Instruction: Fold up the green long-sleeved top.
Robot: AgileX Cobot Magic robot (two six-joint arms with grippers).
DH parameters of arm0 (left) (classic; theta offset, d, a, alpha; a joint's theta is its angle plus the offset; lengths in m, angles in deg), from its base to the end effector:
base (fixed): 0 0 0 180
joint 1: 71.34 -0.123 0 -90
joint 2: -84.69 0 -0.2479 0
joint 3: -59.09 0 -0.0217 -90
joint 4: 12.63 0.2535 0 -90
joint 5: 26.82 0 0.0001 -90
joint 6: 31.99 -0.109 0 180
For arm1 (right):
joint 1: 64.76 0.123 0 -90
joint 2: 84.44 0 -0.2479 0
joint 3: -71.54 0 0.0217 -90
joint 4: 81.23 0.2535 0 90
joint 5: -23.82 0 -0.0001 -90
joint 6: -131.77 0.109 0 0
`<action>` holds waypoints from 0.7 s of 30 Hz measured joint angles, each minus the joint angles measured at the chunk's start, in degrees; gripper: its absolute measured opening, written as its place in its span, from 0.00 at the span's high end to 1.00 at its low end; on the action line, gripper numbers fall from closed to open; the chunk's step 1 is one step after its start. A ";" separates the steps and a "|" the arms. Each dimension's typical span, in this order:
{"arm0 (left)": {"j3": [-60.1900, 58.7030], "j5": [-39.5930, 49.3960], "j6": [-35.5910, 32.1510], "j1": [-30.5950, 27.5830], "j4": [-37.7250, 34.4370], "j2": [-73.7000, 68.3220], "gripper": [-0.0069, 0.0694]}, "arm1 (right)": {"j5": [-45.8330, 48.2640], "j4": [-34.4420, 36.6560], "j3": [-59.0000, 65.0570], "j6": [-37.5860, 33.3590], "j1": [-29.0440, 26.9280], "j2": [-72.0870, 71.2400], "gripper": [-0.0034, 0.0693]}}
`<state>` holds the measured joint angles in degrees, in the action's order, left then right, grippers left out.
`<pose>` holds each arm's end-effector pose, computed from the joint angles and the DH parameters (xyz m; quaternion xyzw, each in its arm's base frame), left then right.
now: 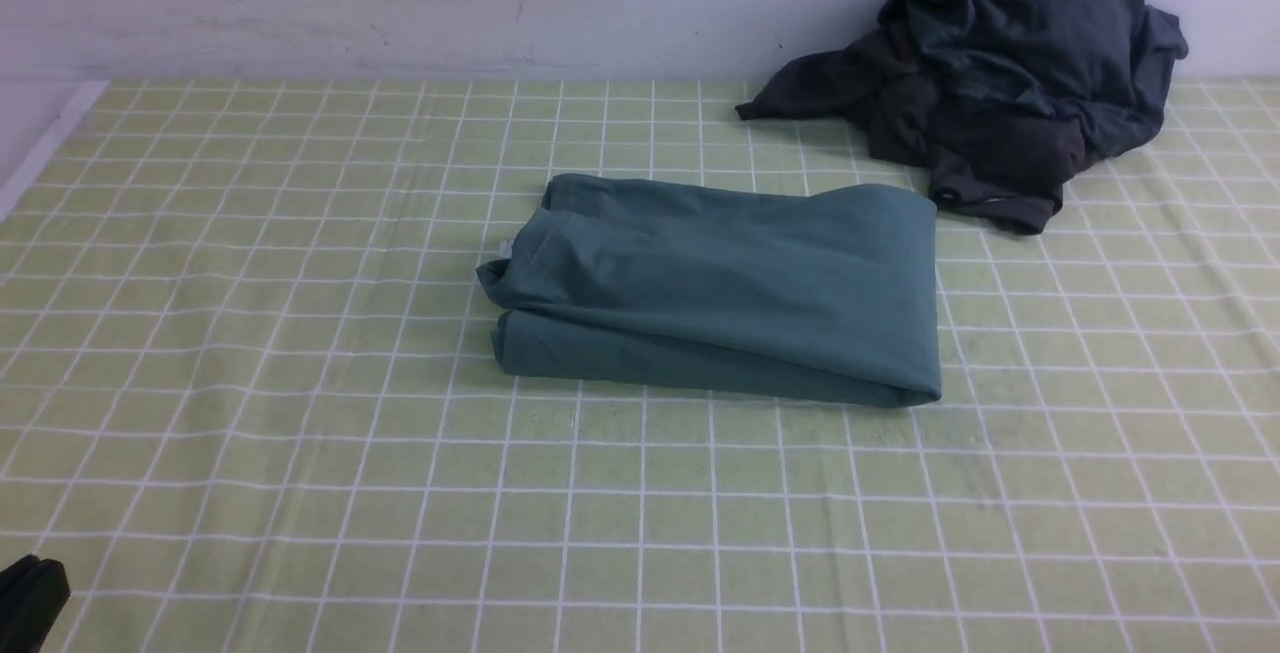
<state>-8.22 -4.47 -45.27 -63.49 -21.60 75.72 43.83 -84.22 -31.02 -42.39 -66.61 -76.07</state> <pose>0.1020 -0.0206 0.2269 0.1038 0.7497 -0.0388 0.6525 0.1107 -0.0055 0.1695 0.0393 0.7966 -0.0009 0.6033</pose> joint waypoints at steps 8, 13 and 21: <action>-6.18 -2.98 1.03 -5.75 -1.88 0.64 0.91 | 0.24 0.02 0.00 0.00 0.00 -0.05 0.97; -10.20 -3.41 0.80 -7.36 -3.57 0.64 0.91 | 0.31 0.07 -0.05 0.00 0.00 -0.05 0.97; -9.95 -0.21 -1.27 -7.36 -3.64 0.69 0.91 | 0.35 0.13 -0.05 0.00 0.00 -0.05 0.97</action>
<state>-18.17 -4.68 -46.54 -70.85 -25.24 76.41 44.18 -84.09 -31.07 -42.39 -66.61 -76.12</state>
